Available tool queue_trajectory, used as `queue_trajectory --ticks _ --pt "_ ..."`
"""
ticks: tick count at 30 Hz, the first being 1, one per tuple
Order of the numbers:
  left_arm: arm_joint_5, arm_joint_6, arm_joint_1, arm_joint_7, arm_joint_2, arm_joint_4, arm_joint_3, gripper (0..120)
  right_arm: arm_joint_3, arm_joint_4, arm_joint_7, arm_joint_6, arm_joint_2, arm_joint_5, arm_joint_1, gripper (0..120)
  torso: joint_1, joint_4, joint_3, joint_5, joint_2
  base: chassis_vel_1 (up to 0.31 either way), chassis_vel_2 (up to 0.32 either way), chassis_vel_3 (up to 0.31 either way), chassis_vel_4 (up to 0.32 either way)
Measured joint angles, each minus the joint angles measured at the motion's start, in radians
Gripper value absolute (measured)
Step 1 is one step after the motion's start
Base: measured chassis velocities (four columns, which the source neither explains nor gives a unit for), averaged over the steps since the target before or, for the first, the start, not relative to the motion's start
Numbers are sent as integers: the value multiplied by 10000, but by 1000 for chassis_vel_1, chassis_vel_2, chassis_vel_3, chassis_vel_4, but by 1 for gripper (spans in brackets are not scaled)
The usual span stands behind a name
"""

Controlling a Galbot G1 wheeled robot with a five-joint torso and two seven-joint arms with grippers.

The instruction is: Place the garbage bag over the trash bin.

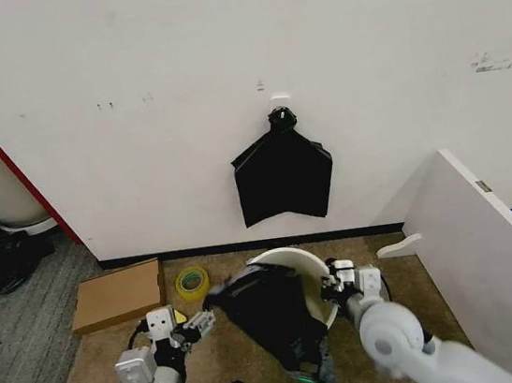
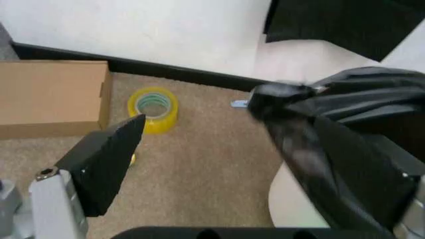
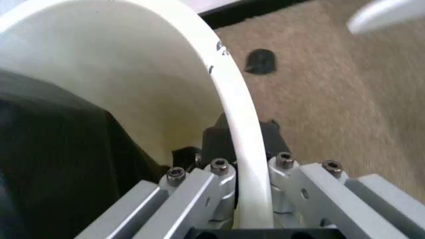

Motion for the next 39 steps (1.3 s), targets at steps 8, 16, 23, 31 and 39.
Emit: queue_trajectory --ticks 8,16,23,31,39 --pt "165 47 274 10 15 -335 -47 100 306 190 625 911 806 -202 -1103 0 0 1 0 -1 0 0 0 0 0" --pt "376 51 476 -10 -71 -637 -53 100 165 653 1192 812 859 -593 -1376 19 0 2 0 -2 0 0 0 0 0" --pt "475 60 564 -19 -115 -673 -52 100 659 1689 1977 87 312 -1684 -1261 45 2 2 1 -1 0 0 0 0 0" --pt "430 144 443 -12 -340 -381 55 100 867 3533 104 -1271 -473 -1343 -1231 75 2 2 1 -3 0 0 0 0 0" --pt "406 128 510 -11 -346 -364 -31 100 96 2864 -2668 -2807 -1001 -3910 -1301 99 1 2 1 0 0 0 0 0 0"
